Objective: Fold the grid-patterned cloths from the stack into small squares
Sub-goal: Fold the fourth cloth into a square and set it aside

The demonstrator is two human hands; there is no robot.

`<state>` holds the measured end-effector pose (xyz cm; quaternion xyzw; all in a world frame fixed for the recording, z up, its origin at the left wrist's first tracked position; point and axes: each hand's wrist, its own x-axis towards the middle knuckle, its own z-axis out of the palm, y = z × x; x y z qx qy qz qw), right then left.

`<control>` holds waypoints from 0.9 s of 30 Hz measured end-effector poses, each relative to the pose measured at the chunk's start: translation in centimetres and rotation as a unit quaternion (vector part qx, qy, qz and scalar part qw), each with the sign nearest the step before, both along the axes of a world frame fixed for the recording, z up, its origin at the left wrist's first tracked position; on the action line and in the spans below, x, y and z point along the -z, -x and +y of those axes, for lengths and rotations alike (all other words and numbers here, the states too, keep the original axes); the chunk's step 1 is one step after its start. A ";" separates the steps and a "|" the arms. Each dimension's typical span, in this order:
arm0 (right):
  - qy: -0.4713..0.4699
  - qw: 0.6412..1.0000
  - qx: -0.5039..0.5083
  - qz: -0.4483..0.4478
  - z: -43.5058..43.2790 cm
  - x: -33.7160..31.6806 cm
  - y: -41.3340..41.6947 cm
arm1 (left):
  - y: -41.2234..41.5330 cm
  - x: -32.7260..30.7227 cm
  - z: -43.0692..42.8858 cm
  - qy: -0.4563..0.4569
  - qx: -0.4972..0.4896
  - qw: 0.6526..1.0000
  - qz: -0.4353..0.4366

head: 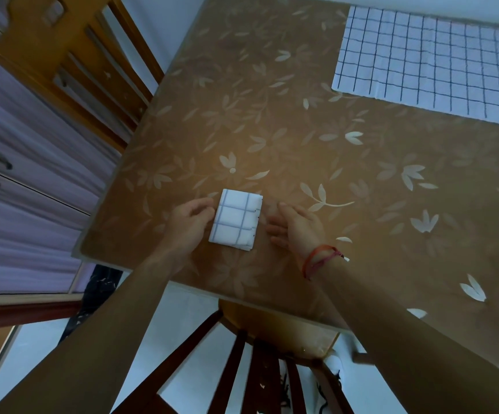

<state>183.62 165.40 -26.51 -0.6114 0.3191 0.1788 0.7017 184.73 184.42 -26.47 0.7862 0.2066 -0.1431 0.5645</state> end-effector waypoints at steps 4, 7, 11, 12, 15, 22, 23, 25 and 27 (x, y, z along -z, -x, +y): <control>0.023 0.999 -0.024 -0.028 -1.6 -1.1 0.7 | 0.8 -1.9 -1.4 -0.069 0.053 0.995 -0.057; 0.088 0.991 -0.075 -0.064 -3.8 -2.2 1.6 | 1.3 -3.4 -3.1 -0.111 0.090 0.985 -0.099; 0.212 0.964 -0.128 -0.096 -7.8 -5.0 3.2 | 2.0 -5.3 -6.3 -0.182 0.154 0.956 -0.170; 0.240 0.956 -0.134 -0.102 -8.9 -5.7 3.6 | 2.2 -5.8 -7.1 -0.187 0.167 0.951 -0.180; 0.299 0.935 -0.140 -0.131 -12.4 -7.7 4.9 | 2.4 -6.9 -9.8 -0.207 0.207 0.932 -0.214; 0.447 0.865 -0.174 -0.149 -21.4 -11.5 7.9 | 2.6 -10.1 -16.7 -0.315 0.319 0.852 -0.270; 0.457 0.859 -0.177 -0.150 -22.6 -11.8 8.3 | 2.5 -10.4 -17.5 -0.328 0.331 0.841 -0.275; 0.485 0.844 -0.178 -0.146 -25.0 -12.4 8.9 | 2.2 -10.8 -19.2 -0.343 0.342 0.829 -0.280; 0.516 0.827 -0.174 -0.136 -27.0 -13.0 9.2 | 2.0 -11.3 -20.9 -0.354 0.345 0.821 -0.285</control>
